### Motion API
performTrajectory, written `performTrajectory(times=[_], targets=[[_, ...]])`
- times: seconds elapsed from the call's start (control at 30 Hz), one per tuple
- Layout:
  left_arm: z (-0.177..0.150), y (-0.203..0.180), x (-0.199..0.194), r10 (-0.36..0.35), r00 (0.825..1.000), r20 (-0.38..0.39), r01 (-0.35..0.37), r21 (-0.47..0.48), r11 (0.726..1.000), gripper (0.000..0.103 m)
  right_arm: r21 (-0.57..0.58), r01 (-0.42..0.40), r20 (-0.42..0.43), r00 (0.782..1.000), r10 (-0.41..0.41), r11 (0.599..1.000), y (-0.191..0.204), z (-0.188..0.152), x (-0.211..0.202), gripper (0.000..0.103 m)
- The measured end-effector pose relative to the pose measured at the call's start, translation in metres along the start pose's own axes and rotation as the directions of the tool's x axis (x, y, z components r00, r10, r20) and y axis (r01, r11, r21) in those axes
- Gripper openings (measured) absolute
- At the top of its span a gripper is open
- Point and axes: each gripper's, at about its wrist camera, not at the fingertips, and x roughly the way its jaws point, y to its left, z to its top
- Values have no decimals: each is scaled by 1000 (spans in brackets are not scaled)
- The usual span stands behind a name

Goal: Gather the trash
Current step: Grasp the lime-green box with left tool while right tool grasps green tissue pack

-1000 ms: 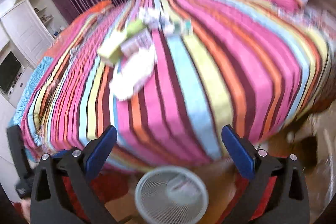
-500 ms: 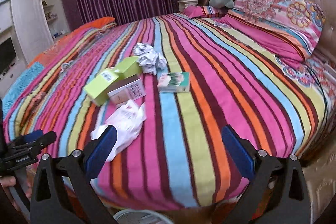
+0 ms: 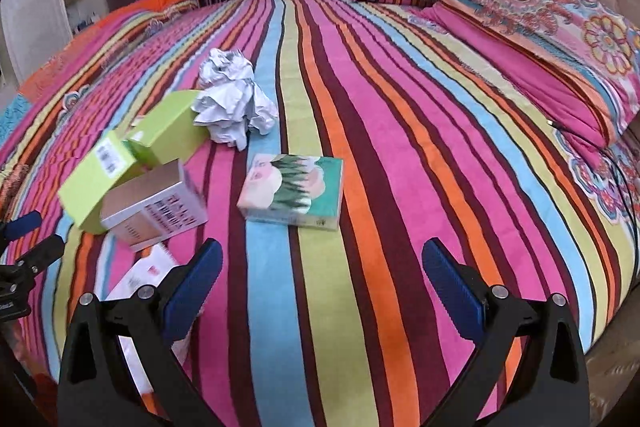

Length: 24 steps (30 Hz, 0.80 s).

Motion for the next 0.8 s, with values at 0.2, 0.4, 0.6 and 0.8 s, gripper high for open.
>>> performTrajectory(times=[0.2, 0.4, 0.6, 0.8], targets=[[9, -2, 20, 14, 999, -31, -12, 49, 999, 96, -26, 21, -36, 999, -22, 999, 9, 10, 27, 96], [18, -8, 37, 14, 999, -51, -9, 90, 996, 96, -41, 30, -68, 997, -32, 999, 15, 16, 46, 96], [36, -10, 59, 27, 997, -77, -19, 104, 994, 96, -60, 57, -83, 995, -61, 997, 23, 27, 65, 96], [49, -8, 71, 46, 995, -87, -39, 87, 995, 96, -24, 62, -135, 989, -65, 998, 24, 34, 79, 95]])
